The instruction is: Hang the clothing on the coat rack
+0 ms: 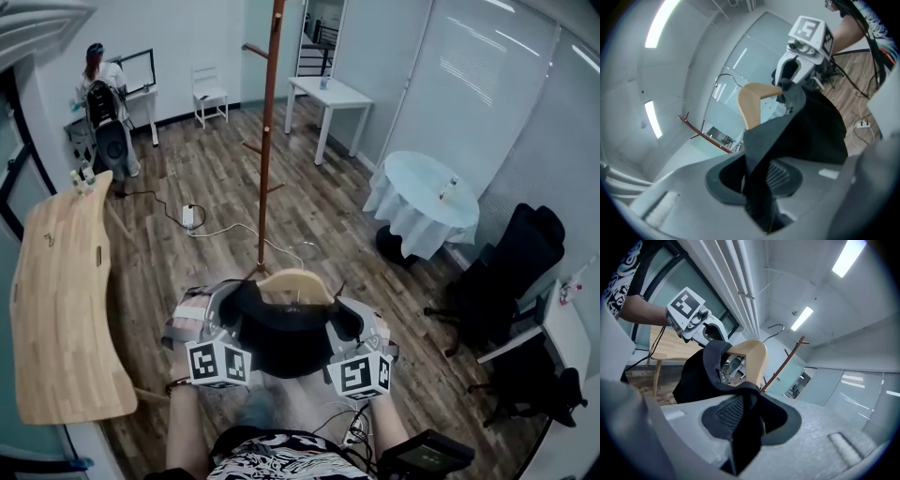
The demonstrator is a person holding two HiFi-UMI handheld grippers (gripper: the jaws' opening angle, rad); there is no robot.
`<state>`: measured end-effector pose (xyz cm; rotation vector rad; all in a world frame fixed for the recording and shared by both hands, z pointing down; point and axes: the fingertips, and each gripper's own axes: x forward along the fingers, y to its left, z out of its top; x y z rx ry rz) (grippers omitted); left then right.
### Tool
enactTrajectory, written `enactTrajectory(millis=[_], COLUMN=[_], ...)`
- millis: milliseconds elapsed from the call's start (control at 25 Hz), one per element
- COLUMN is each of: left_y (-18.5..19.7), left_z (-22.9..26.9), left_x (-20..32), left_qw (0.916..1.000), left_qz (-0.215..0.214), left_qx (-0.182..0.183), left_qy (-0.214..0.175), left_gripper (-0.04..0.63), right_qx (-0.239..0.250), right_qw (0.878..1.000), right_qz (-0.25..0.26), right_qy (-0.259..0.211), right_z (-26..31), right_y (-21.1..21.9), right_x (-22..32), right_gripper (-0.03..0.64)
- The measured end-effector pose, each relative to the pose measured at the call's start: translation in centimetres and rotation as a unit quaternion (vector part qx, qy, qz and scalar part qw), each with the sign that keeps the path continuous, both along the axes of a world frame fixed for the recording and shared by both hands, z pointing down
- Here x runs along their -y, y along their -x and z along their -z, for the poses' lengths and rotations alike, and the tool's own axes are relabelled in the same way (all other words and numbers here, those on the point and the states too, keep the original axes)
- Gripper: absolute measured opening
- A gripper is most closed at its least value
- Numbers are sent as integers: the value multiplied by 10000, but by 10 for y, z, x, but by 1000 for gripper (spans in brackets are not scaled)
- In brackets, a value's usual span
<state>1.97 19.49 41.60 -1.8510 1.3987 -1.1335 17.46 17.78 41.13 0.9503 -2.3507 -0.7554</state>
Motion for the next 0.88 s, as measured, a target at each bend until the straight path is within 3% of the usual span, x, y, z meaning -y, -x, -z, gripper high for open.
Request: enactTrajectory(millis=[640,880], left_y=[95,132], left_z=[-2,-4], left_x=[204,258], left_qw=[9998,9997], left_qz=[-181,-192], left_qx=[71,108], left_qy=[63,72], left_gripper=[86,86], right_qx=[-38,-29], right_qw=[9997,9998], right_qz=[-184,-148], right_qy=[130,127], right_z=[-3,-7], right_y=[96,133], right_x=[198,255], right_gripper=[98,98])
